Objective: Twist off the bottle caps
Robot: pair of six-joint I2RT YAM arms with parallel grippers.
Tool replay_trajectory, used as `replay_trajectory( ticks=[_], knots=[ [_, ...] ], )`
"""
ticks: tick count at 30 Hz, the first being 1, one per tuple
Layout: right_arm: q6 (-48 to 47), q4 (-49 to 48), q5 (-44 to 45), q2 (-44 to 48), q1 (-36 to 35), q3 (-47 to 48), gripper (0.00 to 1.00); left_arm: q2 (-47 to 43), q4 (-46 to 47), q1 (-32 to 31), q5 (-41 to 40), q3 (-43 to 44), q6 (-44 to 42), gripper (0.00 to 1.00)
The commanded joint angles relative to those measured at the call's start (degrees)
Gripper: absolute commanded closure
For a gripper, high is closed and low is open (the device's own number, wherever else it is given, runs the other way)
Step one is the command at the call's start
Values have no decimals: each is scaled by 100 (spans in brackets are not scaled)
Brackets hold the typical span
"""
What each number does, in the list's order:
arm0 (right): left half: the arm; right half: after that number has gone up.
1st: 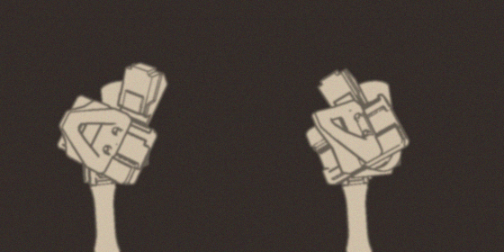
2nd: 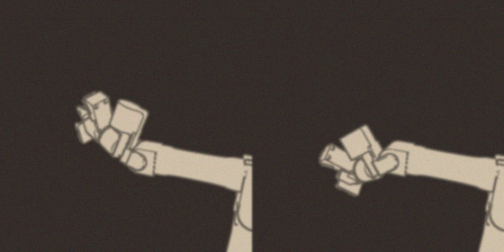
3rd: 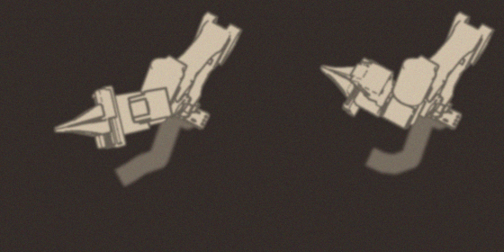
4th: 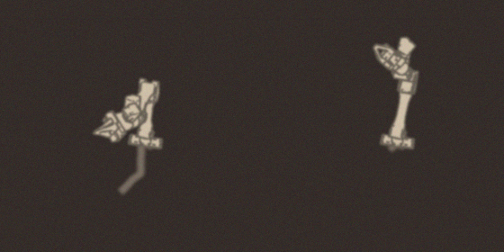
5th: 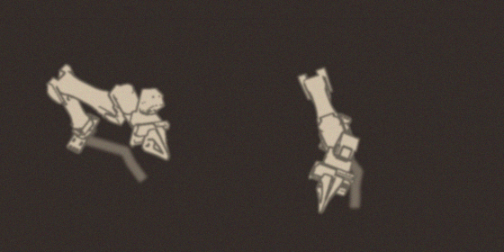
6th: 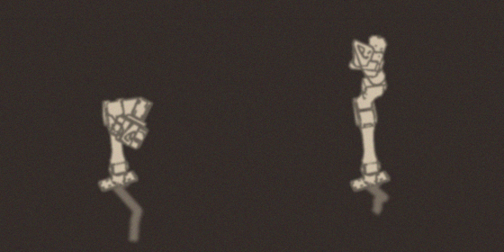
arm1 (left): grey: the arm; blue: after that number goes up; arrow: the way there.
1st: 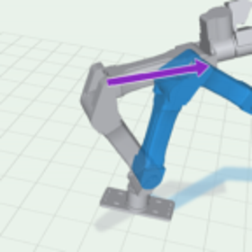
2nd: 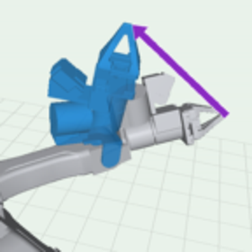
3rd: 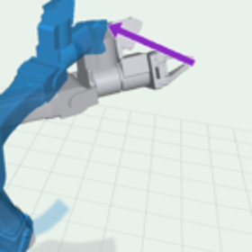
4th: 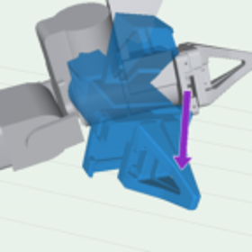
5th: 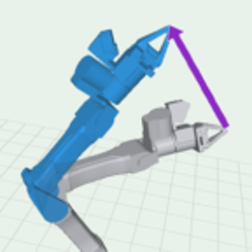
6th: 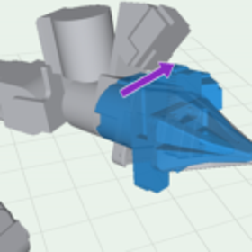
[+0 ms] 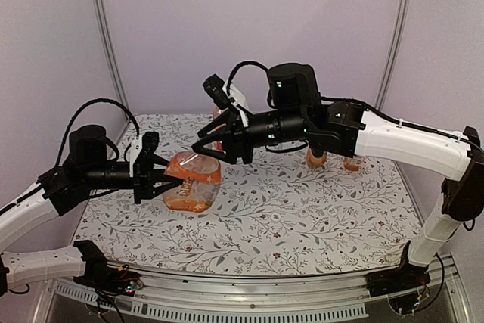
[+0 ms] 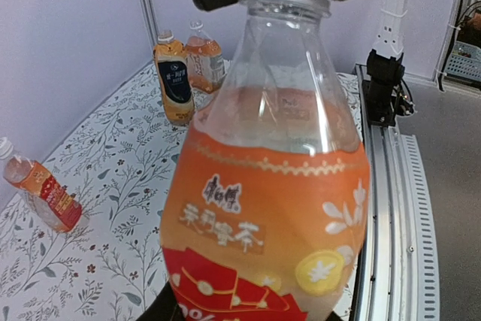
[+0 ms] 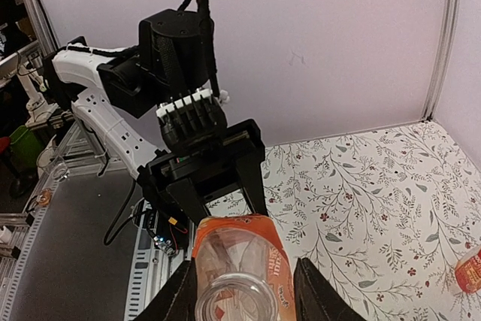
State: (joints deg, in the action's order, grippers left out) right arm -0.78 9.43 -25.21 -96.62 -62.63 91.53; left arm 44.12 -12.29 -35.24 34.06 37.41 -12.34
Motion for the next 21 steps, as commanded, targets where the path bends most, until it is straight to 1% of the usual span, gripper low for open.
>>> replay_trajectory(
  ticks=[1, 4, 5, 9, 12, 13, 14, 15, 16, 17, 18, 19, 21],
  knots=[
    [51, -66, 4, -86, -33, -140, 56, -34, -10, -18, 41, 101, 44, 84],
    [50, -63, 51, -60, -30, -211, 57, -26, 10, -18, 48, 92, 55, 84],
    [51, -58, 63, -55, -30, -221, 59, -22, 18, -18, 48, 91, 56, 84],
    [50, -19, 119, -50, -38, -215, 77, -21, 43, -18, 48, 90, 62, 84],
    [51, 31, 89, -49, -34, -188, 96, -41, 27, -18, 32, 93, 65, 84],
    [51, 45, 87, -37, -33, -185, 100, -43, 26, -18, 24, 84, 60, 84],
    [51, 60, 105, -24, -37, -180, 100, -49, 19, -18, 17, 76, 60, 82],
    [51, 93, 143, 0, -34, -186, 100, -55, 17, -18, -3, 62, 58, 71],
    [51, 141, 224, 38, -31, -200, 100, -66, 17, -18, -42, 38, 68, 51],
    [51, 211, 368, 77, -29, -223, 100, -82, 17, -18, -112, 12, 85, 24],
    [25, 306, 544, 154, -18, -254, 100, -89, 17, -18, -178, -14, 98, 3],
    [-48, 403, 735, 205, 13, -300, 100, -110, 17, -18, -241, -45, 100, 1],
    [-126, 579, 1113, 387, 130, -467, 100, -157, 17, -9, -301, -93, 87, 0]
  ],
)
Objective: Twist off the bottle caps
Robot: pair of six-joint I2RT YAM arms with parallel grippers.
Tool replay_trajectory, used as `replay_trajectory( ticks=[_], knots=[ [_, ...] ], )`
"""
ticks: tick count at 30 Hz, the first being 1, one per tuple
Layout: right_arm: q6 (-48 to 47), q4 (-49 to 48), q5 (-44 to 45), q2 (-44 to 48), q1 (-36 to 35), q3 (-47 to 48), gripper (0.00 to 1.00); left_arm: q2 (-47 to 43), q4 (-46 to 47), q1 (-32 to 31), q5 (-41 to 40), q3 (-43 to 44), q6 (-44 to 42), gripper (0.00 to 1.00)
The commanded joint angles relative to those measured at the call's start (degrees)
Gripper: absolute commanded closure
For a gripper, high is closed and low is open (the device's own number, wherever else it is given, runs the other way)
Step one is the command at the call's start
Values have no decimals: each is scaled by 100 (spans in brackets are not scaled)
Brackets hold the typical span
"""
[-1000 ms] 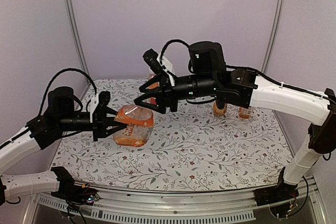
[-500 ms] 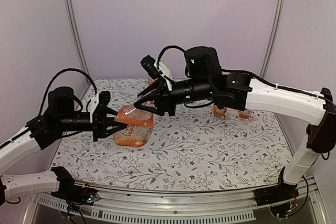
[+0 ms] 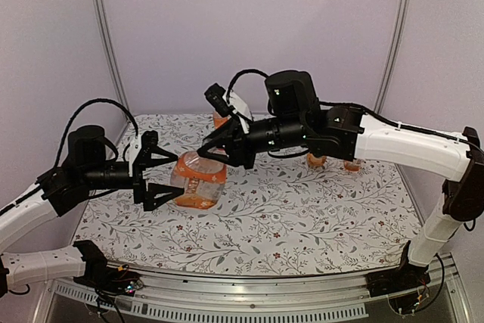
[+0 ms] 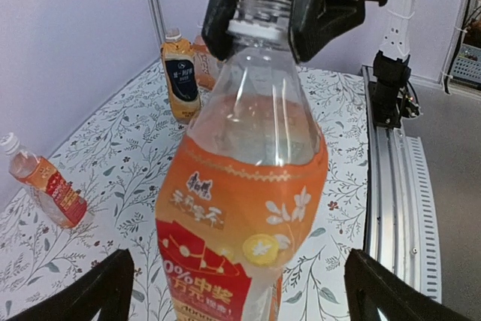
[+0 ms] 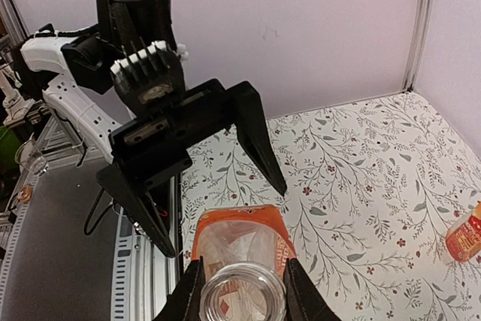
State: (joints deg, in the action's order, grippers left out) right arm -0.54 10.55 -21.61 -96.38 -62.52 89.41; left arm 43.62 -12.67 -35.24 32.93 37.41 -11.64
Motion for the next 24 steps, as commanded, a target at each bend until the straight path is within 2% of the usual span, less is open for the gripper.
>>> replay_trajectory(
  ticks=[1, 4, 7, 9, 17, 24],
  knots=[
    [-188, 552, 968, 433, 198, -362, 100, -123, 54, -4, -191, -109, 21, 0],
    [-248, 829, 1899, 739, 491, -772, 100, -168, 50, 0, -190, -148, 33, 0],
    [-365, 1080, 3401, 914, 727, -1222, 100, -185, 58, 4, -190, -175, 22, 1],
    [-480, 1088, 3842, 934, 894, -1474, 100, -183, 65, 9, -187, -184, 13, 1],
    [-412, 861, 3821, 642, 1524, -1724, 100, -204, 26, 24, -208, -190, 12, 0],
    [177, 848, 3483, 605, 1875, -1940, 100, -191, -62, 53, -171, -171, -60, 0]
  ],
)
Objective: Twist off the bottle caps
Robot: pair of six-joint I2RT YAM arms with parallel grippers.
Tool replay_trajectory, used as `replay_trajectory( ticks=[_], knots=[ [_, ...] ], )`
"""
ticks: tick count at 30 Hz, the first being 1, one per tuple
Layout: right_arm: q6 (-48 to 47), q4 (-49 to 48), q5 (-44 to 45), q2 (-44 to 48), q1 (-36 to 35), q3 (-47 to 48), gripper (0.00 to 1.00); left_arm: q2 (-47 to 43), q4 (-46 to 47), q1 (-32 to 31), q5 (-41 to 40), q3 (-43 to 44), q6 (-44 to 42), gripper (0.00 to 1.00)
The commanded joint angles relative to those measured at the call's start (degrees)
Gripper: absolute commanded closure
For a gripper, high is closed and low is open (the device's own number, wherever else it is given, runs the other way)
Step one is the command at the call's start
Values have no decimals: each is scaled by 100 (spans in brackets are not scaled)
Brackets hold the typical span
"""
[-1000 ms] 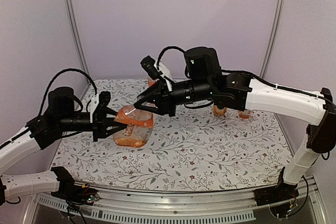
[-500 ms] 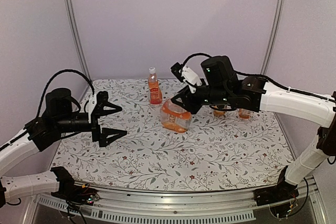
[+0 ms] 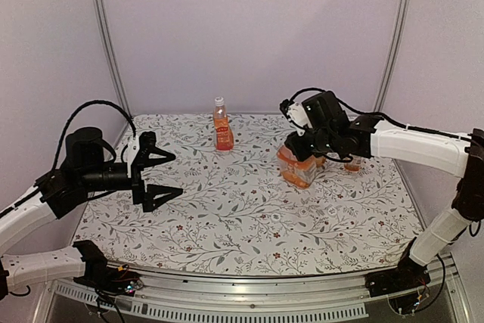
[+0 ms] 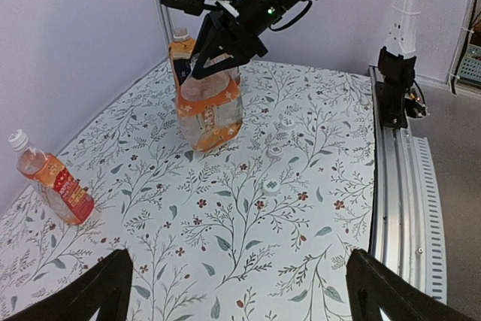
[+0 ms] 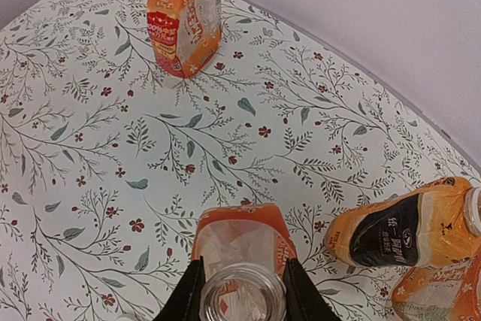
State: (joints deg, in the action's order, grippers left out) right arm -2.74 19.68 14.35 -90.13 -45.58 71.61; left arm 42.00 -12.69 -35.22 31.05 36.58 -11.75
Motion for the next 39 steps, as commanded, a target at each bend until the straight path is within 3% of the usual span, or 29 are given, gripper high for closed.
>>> replay_trajectory(
  ticks=[1, 5, 13, 21, 27, 30, 39],
  knots=[
    [614, -73, -281, 5, 259, -223, 100, -23, -51, 45, 30, -93, -48, 0],
    [1238, -109, -730, 48, 507, -352, 100, -15, 38, 42, 68, -131, -32, 0],
    [1490, -124, -861, -86, 535, -336, 100, -42, 37, 42, 60, -145, -29, 0],
    [1481, 30, -880, -81, 541, -217, 43, -39, 3, 42, 81, -129, -51, 0],
    [1310, 399, -999, -134, 541, 110, 24, -33, 30, 42, 103, -141, -47, 1],
    [1232, 558, -1102, -139, 537, 266, 3, -15, 36, 48, 38, -117, 2, 0],
    [1034, 1173, -1609, 103, 530, 1013, 1, 335, 499, 438, -988, 236, 1042, 0]
  ],
)
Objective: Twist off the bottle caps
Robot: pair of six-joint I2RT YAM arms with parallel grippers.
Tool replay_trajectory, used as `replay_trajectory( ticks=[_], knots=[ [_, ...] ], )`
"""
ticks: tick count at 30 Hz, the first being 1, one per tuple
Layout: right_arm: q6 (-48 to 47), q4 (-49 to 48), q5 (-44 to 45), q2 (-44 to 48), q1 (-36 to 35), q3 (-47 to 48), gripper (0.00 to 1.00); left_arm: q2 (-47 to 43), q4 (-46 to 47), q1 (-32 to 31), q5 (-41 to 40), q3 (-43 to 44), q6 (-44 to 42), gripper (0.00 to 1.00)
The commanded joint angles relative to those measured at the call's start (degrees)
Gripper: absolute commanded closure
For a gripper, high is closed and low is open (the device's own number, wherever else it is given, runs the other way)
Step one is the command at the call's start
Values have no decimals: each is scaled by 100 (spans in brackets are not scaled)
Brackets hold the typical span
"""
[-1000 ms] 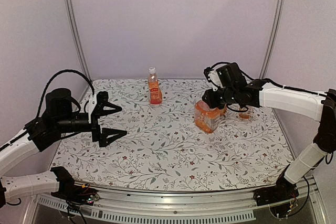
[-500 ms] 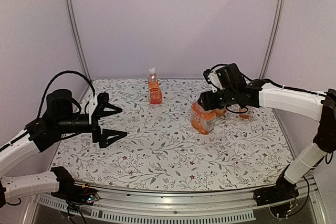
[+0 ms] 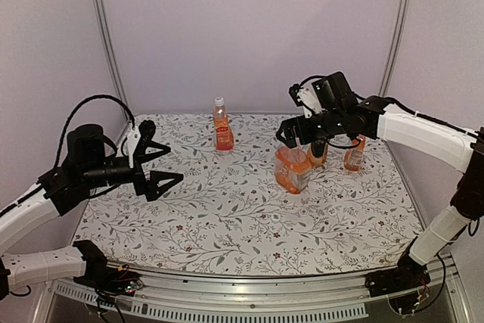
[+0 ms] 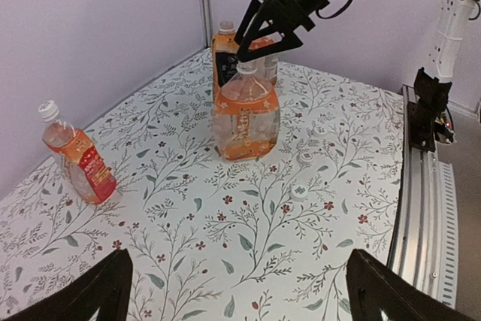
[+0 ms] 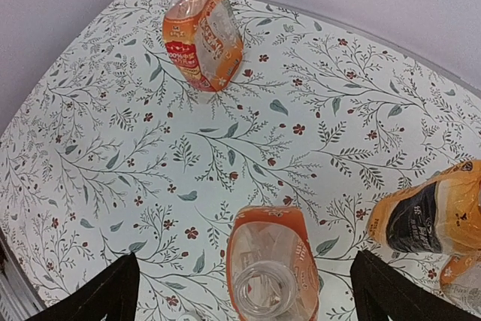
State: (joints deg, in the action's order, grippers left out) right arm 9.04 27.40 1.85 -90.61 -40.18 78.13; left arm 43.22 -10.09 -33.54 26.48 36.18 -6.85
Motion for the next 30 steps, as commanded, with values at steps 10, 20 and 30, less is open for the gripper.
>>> replay_trajectory(
  ticks=[10, 20, 30],
  knots=[
    [-225, 390, -272, 764, -7, 554, 1, 2165, 79, 464, -512, 1930, 318, 1],
    [-681, 363, 383, 941, -1, 278, 1, 6060, -7, 396, -2924, 5398, 891, 0],
    [-1334, 523, 743, 1190, 1, -195, 1, 7906, -83, 148, -4229, 6672, 1515, 1]
  ],
)
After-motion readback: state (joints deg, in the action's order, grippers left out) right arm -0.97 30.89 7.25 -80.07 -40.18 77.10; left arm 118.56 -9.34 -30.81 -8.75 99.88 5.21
